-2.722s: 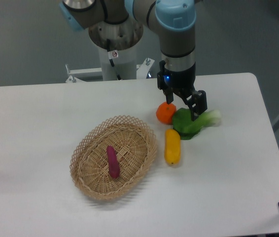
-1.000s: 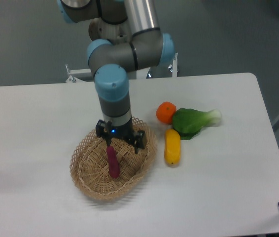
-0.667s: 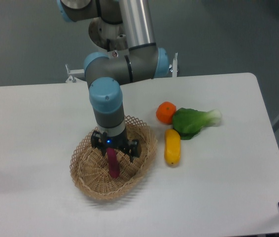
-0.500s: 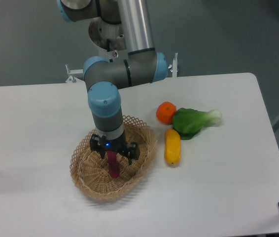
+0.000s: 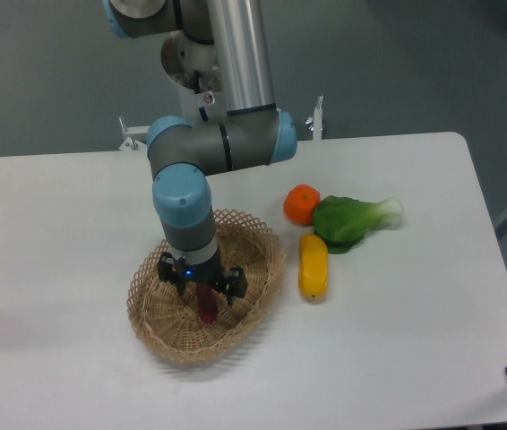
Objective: Pick up the sweet potato from the basket
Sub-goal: 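Close the gripper around the purple sweet potato in the basket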
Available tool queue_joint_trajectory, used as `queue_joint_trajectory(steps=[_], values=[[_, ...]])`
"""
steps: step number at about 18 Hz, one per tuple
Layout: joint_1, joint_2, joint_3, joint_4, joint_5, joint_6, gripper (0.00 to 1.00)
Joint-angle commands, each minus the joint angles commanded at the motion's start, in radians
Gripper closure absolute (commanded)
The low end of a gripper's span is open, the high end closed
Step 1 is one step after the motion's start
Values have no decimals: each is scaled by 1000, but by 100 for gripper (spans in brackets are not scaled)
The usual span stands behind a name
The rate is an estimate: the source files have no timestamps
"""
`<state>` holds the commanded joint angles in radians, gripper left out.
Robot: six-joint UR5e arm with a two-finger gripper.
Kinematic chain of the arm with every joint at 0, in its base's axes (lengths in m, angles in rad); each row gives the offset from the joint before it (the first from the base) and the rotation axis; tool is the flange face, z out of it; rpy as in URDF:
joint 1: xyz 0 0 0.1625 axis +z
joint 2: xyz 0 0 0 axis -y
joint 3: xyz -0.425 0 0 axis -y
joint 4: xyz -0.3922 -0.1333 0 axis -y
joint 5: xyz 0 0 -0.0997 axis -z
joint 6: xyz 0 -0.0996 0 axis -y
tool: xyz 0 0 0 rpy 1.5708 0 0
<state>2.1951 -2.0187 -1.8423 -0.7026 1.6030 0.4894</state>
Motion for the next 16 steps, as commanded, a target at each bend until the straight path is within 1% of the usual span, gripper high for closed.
queue_joint_trajectory(steps=[2, 7, 8, 10, 11, 16], values=[[-2, -3, 2, 9, 0, 2, 11], [-5, -3, 3, 9, -2, 5, 32], [-5, -3, 3, 11, -2, 5, 39], [-5, -2, 5, 11, -2, 9, 47], [-5, 1, 5, 11, -3, 11, 55], [-5, 9, 31, 11, -5, 15, 60]])
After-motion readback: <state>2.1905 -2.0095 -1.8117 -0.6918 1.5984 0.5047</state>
